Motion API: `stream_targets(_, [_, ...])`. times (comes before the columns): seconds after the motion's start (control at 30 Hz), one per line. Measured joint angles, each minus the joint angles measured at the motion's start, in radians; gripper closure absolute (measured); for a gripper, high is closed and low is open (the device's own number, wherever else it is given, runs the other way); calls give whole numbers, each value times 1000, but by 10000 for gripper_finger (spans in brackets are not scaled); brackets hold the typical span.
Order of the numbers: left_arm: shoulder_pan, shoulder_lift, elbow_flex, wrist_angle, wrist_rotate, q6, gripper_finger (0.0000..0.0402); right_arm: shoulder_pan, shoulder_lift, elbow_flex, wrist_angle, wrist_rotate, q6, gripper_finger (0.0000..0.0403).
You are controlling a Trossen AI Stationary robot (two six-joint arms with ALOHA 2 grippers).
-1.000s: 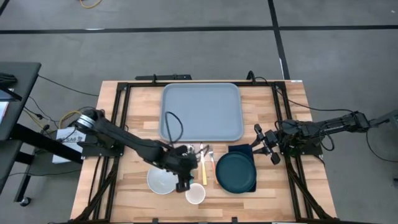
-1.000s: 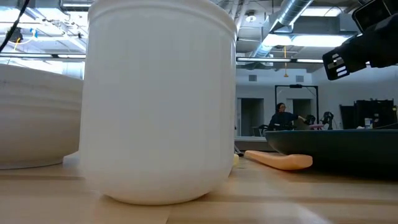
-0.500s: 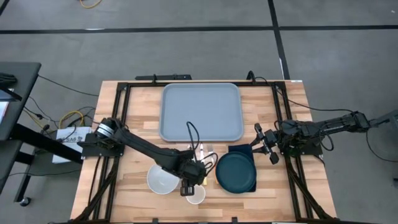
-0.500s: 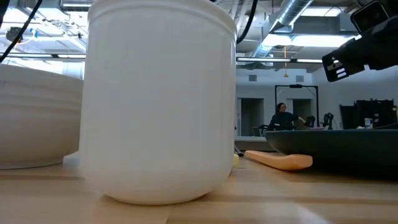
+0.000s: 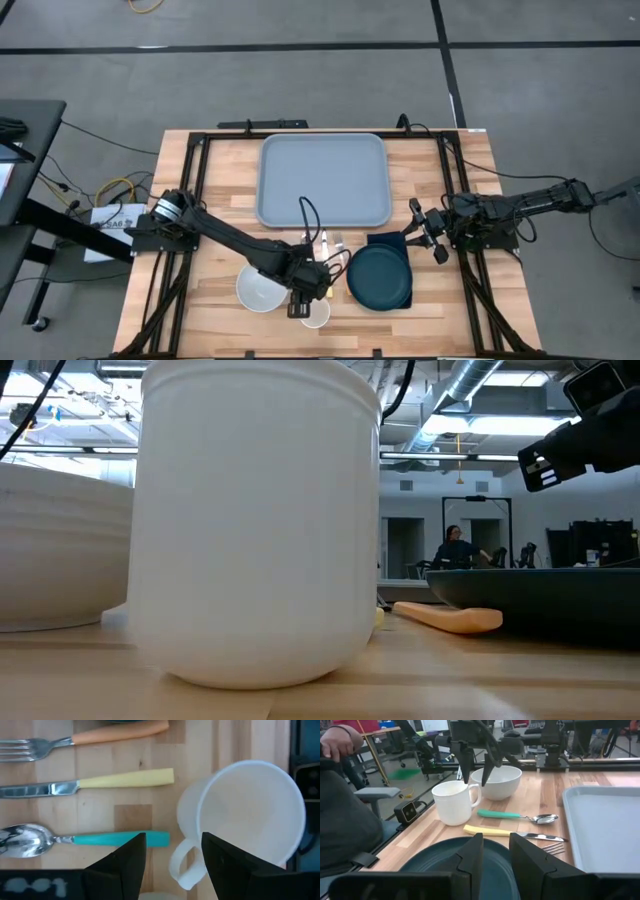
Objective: Set up tray
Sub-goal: Put the white mug on the top left of the gray tray
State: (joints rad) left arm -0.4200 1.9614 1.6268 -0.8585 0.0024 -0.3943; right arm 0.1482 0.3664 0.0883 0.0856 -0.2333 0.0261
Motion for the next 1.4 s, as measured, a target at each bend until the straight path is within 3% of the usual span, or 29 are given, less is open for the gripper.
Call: stream_targets(1.4, [18,4,-1,49,76,46,222,0,0,0,-3,0,0,316])
